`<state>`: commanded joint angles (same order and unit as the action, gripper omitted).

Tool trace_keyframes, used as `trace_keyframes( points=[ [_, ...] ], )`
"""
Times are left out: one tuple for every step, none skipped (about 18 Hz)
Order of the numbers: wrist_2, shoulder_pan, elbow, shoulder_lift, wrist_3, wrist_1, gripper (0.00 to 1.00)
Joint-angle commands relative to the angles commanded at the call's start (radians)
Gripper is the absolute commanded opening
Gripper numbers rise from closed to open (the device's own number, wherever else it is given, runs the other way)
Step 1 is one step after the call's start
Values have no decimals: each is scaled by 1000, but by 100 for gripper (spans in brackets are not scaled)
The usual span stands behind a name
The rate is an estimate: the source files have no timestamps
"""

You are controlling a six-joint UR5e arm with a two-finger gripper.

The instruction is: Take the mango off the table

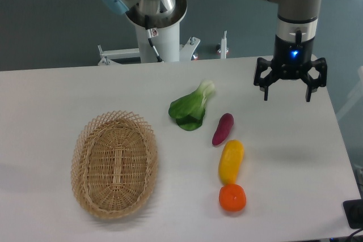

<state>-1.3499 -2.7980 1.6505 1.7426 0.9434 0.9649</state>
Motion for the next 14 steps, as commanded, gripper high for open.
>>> trace_keyframes(
  points=[
    [-2, 0, 5, 0, -2, -2, 100],
    [-2, 2, -1, 0, -2, 2, 100],
    [0, 2, -9, 0, -3, 11, 100],
    [2, 0, -12, -2, -5, 11, 100],
    [3, -2, -12, -3, -12, 11, 100],
    [3, 0, -8, -2, -11, 11, 100],
    [5, 0, -8, 0, -12, 11, 100],
    [5, 0, -8, 0, -12, 11, 100],
    [6, 0, -5, 0, -12, 11, 100],
    [8, 0, -2, 2, -12, 11, 100],
    [8, 2, 5, 3, -12, 11, 100],
    [8, 3, 12, 8, -11, 11, 100],
    [11, 5, 15, 12, -9, 11, 100],
    [11, 14, 17, 17, -11, 11, 100]
  ],
)
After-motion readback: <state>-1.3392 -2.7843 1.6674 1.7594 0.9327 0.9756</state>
